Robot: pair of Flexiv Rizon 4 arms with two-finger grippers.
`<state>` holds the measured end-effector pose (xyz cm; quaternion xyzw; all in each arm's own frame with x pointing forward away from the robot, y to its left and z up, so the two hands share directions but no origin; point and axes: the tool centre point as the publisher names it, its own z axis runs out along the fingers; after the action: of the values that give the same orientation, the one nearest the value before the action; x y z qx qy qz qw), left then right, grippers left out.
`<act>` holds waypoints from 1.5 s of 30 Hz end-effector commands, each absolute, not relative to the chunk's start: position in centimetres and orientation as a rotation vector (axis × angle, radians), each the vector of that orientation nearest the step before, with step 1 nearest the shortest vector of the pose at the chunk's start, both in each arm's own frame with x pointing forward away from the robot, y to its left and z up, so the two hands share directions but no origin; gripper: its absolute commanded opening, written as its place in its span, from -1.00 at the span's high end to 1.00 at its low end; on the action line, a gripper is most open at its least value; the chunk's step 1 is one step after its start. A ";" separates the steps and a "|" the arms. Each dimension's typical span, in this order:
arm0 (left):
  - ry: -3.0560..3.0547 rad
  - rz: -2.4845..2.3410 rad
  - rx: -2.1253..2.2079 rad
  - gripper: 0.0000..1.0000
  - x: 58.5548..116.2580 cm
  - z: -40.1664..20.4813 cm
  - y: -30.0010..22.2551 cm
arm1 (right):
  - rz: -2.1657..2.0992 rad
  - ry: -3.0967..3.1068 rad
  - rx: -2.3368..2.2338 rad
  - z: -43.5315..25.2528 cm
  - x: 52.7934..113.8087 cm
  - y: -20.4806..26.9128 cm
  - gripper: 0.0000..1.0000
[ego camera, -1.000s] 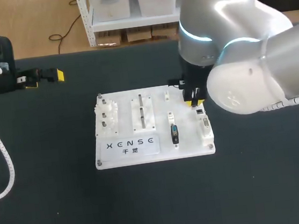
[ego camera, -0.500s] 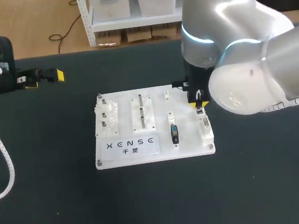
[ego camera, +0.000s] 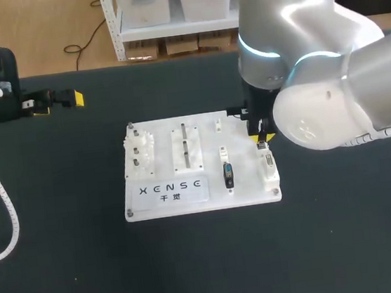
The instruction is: Insert the USB connector, Ethernet cable, and multi-pin plug into their matching sockets one by one.
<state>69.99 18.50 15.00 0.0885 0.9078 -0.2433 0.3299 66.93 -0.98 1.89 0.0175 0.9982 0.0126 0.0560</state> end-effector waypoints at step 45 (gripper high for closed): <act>2.374 -0.636 0.231 -1.00 70.0 15.0 18.5 | -0.011 3.064 0.088 0.0 66.7 -1.2 1.00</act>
<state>69.99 18.50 15.00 0.0885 0.9078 -0.2433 0.3299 66.79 -0.99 0.81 0.0283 0.9989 -0.0029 0.0369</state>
